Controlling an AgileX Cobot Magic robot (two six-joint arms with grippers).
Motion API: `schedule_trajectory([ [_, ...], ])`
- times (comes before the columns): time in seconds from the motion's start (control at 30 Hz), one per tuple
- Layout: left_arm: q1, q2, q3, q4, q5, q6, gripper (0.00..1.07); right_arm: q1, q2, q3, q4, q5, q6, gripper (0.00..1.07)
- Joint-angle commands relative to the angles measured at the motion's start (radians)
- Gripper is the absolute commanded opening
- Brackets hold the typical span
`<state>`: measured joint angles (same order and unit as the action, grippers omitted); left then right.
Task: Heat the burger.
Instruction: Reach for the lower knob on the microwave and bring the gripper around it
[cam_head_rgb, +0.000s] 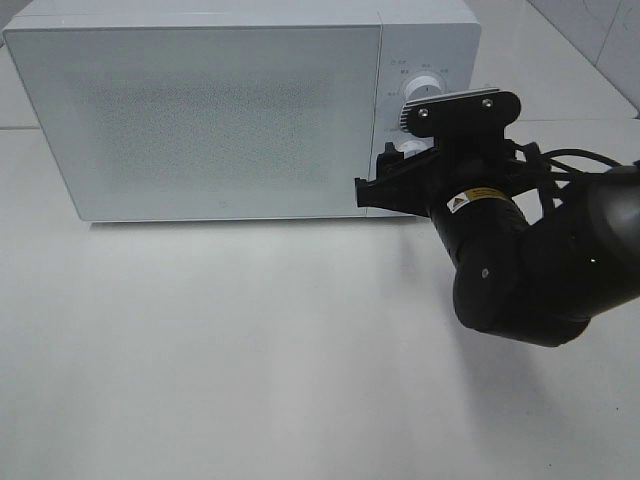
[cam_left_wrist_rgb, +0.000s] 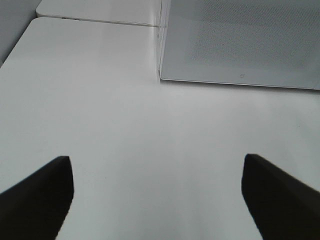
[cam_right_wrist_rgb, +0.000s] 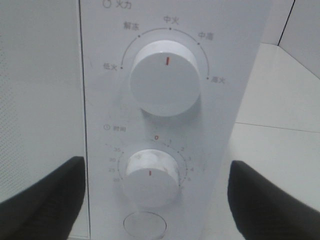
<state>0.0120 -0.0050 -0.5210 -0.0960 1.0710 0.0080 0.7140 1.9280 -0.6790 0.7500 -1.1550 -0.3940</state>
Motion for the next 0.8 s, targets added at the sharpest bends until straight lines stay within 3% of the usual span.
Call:
schedule_trajectory([
  [0.03, 0.001, -0.02, 0.004, -0.006, 0.0, -0.008, 0.84, 0.001, 0.02, -0.031, -0.007, -0.014, 0.006, 0.74],
  [0.8, 0.001, -0.019, 0.004, -0.006, 0.0, -0.008, 0.84, -0.06, 0.2, -0.196, -0.019, 0.015, 0.087, 0.74],
])
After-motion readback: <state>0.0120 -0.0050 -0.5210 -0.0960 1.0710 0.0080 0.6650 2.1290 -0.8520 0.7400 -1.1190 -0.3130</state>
